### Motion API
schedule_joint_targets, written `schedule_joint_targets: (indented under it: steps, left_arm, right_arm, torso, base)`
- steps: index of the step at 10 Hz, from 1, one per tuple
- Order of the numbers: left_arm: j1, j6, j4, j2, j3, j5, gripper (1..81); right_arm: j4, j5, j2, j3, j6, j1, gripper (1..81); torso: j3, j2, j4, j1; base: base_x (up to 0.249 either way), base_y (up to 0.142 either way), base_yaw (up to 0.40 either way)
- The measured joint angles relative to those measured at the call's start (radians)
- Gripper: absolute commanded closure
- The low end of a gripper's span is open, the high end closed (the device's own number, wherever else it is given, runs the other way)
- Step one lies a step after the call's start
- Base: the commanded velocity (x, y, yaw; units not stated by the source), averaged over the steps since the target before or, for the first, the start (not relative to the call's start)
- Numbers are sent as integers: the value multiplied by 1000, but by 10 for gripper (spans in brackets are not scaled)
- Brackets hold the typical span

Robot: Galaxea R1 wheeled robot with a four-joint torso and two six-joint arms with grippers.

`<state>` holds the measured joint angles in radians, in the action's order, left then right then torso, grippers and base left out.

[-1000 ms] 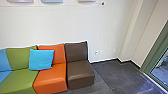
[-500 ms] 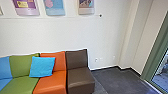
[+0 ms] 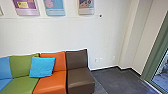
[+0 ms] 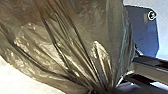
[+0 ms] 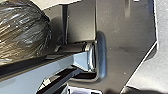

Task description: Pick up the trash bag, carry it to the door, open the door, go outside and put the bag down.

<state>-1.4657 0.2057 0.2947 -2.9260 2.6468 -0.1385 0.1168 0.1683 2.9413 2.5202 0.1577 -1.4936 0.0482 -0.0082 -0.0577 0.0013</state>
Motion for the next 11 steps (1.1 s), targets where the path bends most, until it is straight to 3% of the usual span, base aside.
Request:
schedule_joint_targets:
  steps: [4, 11]
  left_arm:
    - [0, 0, 0, -38, 47, 8, 811]
    - [0, 6, -15, -38, 48, 8, 811]
  right_arm:
    - [8, 0, 65, 130, 0, -11, 10]
    - [11, 0, 78, 133, 0, -10, 10]
  torso:
    - [0, 0, 0, 0]
    - [0, 0, 0, 0]
  base:
    - [0, 0, 0]
    - [0, 0, 0]
